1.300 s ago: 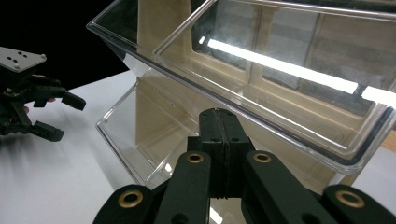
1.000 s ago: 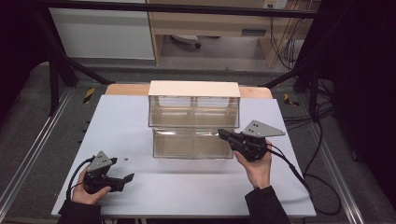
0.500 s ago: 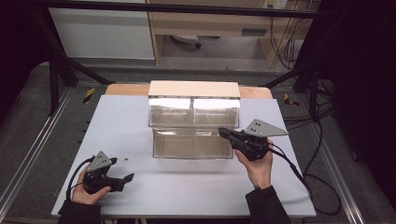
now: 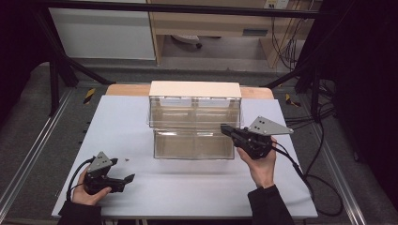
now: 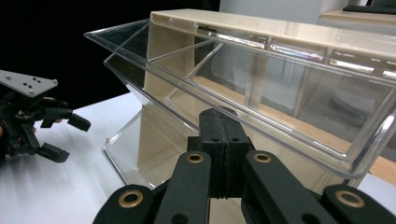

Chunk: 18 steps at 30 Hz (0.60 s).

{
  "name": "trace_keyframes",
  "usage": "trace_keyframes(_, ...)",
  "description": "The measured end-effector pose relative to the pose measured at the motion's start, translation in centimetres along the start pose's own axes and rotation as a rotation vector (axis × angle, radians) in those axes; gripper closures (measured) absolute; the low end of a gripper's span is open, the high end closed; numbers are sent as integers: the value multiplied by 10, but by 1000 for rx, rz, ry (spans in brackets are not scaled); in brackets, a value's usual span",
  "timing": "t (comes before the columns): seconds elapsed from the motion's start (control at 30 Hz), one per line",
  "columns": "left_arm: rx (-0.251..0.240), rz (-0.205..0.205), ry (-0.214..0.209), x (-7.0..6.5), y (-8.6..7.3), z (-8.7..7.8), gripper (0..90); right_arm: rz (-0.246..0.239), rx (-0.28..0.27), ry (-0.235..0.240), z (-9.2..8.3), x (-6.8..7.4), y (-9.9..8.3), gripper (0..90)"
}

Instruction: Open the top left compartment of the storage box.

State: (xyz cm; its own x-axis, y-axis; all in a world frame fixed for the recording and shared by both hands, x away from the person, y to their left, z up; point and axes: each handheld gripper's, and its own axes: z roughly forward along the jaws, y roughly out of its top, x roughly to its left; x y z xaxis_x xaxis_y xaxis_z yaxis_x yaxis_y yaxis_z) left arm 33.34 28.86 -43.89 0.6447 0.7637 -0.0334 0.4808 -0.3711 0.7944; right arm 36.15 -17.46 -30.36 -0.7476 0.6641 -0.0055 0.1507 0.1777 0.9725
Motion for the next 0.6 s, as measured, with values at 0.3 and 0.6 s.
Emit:
trace_keyframes(0.3, -1, -1, -1, 0, 0, 0, 70, -11, -14, -6, -2, 0, 9, 900)
trace_keyframes(0.6, -4, 0, 0, 0, 0, -1, 68, -17, -27, -23, -4, -3, 18, 900)
